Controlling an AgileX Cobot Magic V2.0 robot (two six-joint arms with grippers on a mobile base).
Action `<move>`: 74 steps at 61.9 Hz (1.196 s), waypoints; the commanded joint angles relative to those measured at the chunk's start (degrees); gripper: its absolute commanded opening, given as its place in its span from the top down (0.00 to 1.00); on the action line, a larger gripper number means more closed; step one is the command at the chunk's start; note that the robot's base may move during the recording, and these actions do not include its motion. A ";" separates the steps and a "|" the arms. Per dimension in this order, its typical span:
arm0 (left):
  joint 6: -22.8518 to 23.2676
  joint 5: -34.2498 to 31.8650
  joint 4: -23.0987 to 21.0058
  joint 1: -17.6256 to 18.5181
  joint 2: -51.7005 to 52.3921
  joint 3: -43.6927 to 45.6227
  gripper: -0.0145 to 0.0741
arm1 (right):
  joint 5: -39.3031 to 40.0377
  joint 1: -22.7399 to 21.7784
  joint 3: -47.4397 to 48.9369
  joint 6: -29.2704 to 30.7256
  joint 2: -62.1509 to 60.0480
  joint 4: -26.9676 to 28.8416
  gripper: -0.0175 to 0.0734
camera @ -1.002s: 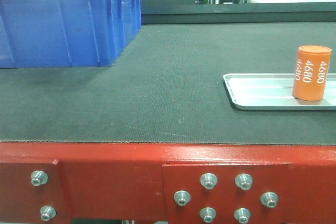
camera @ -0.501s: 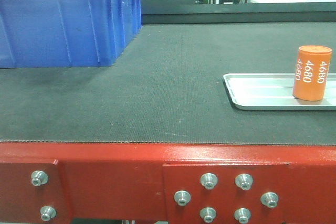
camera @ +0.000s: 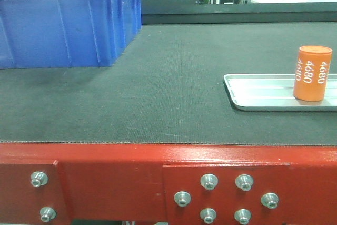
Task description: Grab orange capacitor from left shelf to right conveyor
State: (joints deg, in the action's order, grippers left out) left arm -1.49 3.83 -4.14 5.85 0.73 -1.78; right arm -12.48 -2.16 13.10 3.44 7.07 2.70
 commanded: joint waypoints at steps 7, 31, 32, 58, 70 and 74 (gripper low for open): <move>0.09 -5.20 -0.10 -0.05 0.65 0.18 0.98 | 9.29 -3.92 -7.09 1.16 -6.93 1.41 0.75; 0.09 -5.20 -0.10 -0.05 0.65 0.18 0.98 | 14.35 -5.11 -14.49 -0.43 -8.47 1.59 0.75; 0.09 -5.20 -0.10 -0.05 0.65 0.18 0.98 | 14.29 -5.11 -14.49 -0.43 -8.47 1.59 0.75; 0.09 -5.20 -0.10 -0.05 0.65 0.18 0.98 | 13.96 -5.11 -14.49 -0.43 -8.47 1.59 0.75; 0.09 -5.20 -0.10 -0.05 0.65 0.18 0.98 | 13.96 -5.11 -14.49 -0.43 -8.47 1.59 0.75; 0.09 -5.20 -0.10 -0.05 0.65 0.18 0.98 | 13.96 -5.11 -14.49 -0.43 -8.47 1.59 0.75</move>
State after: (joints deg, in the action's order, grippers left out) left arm -1.49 3.83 -4.14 5.85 0.73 -1.78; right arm -3.88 -7.07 -1.57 3.13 -0.67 4.34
